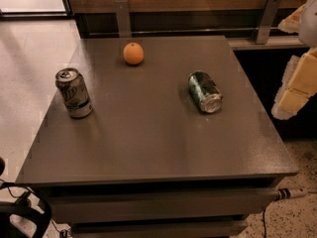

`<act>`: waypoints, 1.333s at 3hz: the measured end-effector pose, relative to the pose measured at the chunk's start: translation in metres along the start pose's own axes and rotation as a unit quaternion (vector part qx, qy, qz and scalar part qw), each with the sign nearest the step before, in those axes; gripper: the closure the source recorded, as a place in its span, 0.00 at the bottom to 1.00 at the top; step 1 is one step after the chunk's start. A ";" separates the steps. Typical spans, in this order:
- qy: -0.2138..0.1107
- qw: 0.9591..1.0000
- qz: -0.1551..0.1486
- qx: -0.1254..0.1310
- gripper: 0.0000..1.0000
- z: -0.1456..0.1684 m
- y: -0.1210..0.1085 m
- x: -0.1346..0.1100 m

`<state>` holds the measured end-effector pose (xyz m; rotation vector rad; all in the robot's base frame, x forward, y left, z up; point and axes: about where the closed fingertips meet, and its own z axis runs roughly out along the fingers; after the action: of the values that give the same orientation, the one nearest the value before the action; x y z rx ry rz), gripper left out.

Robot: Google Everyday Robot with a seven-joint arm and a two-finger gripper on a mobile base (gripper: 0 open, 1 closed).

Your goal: Place green can upright

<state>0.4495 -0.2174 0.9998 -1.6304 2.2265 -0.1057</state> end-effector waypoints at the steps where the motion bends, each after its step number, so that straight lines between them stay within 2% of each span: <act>1: -0.027 0.998 0.054 -0.011 0.00 0.000 -0.019 -0.007; 2: -0.051 0.991 0.122 -0.020 0.00 0.005 -0.033 -0.021; 3: -0.048 0.980 0.192 -0.029 0.00 0.018 -0.046 -0.039; 4: -0.017 0.965 0.259 -0.034 0.00 0.033 -0.060 -0.057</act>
Offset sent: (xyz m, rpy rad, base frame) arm 0.0593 0.0218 0.0134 0.3301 0.0964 -0.3971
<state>0.5298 -0.1783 1.0003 -1.0192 2.5705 0.1392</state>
